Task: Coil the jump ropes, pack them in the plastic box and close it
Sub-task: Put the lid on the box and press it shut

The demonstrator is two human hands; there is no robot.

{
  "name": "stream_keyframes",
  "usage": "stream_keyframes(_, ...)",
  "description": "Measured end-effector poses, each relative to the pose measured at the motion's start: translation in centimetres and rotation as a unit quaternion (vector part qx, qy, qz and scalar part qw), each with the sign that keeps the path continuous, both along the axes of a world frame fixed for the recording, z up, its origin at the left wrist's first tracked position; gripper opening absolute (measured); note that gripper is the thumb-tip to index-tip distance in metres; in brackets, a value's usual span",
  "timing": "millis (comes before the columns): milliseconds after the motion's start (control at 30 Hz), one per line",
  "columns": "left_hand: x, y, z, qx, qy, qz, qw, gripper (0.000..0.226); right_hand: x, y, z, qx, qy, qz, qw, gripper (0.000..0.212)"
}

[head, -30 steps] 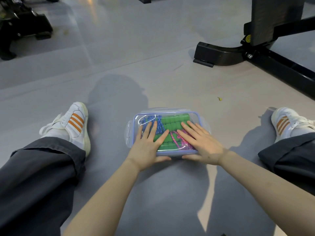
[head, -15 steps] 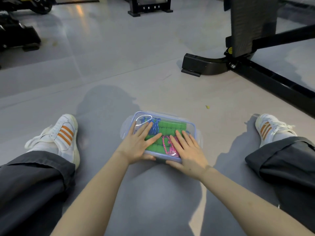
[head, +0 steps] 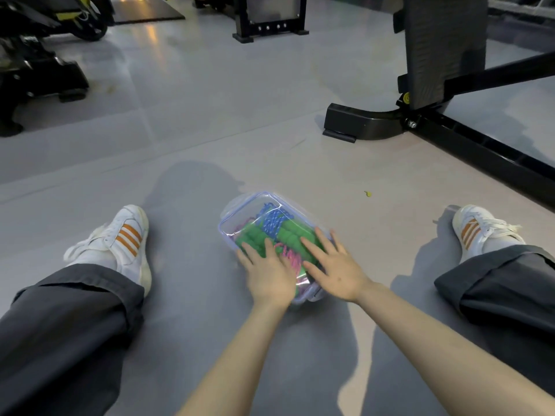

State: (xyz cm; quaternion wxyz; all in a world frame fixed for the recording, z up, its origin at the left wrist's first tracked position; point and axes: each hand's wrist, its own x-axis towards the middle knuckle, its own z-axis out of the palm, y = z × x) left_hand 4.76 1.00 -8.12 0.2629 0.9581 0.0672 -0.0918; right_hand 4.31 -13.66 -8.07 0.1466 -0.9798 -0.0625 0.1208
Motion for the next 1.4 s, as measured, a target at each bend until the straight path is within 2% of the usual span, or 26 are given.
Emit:
stream_keyframes(67,-1.1,-1.4,-1.5,-0.027,-0.014,-0.002,1.000,0.075,-0.3,0.2,0.0,-0.014,-0.007,0.003,1.000,0.069)
stream_keyframes(133,-0.9,-1.0,-2.9,-0.025,-0.075,-0.034,0.996,0.093,-0.7,0.3,-0.3,-0.027,-0.028,-0.011,0.999,0.079)
stream_keyframes(200,-0.2,0.3,-3.7,-0.003,-0.104,-0.092,0.990,0.095,-1.3,0.1,-0.5,-0.053,-0.092,-0.014,0.994,0.076)
stream_keyframes(300,1.2,2.2,-3.2,0.046,-0.071,-0.225,0.971,0.090,-2.8,-1.6,-1.0,-0.066,-0.196,0.029,0.978,0.054)
stream_keyframes(367,2.4,3.2,-2.4,0.083,-0.050,-0.303,0.948,0.087,-3.6,-3.0,-0.7,-0.056,-0.212,0.068,0.973,0.050)
stream_keyframes(467,2.8,3.9,-1.5,0.174,-0.098,-0.380,0.903,0.089,-3.3,-3.7,0.2,-0.025,-0.180,0.128,0.975,0.065)
stream_keyframes(500,2.4,3.9,-1.6,0.177,-0.124,-0.390,0.895,0.087,-2.9,-3.6,0.3,-0.023,-0.156,0.142,0.977,0.069)
stream_keyframes(567,0.9,3.5,-2.3,0.121,-0.173,-0.403,0.891,0.079,-2.5,-3.2,-0.4,-0.036,-0.114,0.169,0.978,0.082)
stream_keyframes(633,-0.2,3.5,-3.3,0.079,-0.208,-0.411,0.884,0.076,-2.5,-2.8,-1.5,-0.041,-0.111,0.174,0.978,0.089)
stream_keyframes(867,1.1,4.8,-3.0,0.137,-0.266,-0.493,0.817,0.091,-2.3,-2.9,-2.0,-0.072,-0.110,0.174,0.976,0.093)
stream_keyframes(1100,1.2,4.7,-3.2,0.176,-0.263,-0.494,0.810,0.094,-2.3,-2.6,-2.7,-0.095,-0.136,0.171,0.971,0.088)
stream_keyframes(1400,1.1,4.5,-3.5,0.197,-0.262,-0.495,0.805,0.081,-2.7,-2.3,-3.2,-0.114,-0.175,0.164,0.964,0.077)
